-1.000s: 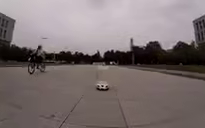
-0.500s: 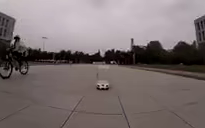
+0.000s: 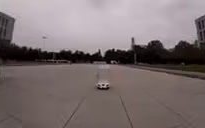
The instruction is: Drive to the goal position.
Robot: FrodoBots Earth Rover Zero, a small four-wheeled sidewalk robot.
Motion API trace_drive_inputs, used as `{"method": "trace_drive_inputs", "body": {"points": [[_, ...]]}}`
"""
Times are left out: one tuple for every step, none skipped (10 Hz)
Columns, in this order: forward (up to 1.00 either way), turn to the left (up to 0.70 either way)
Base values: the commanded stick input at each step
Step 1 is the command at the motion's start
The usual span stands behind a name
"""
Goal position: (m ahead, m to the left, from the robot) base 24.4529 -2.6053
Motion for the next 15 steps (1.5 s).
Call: {"method": "trace_drive_inputs", "body": {"points": [[1.0, 0.0], [1.0, 0.0], [1.0, 0.0], [1.0, 0.0], [1.0, 0.0], [1.0, 0.0], [1.0, 0.0], [1.0, 0.0], [1.0, 0.0], [1.0, 0.0], [1.0, 0.0], [1.0, 0.0], [1.0, 0.0], [1.0, 0.0], [1.0, 0.0]]}}
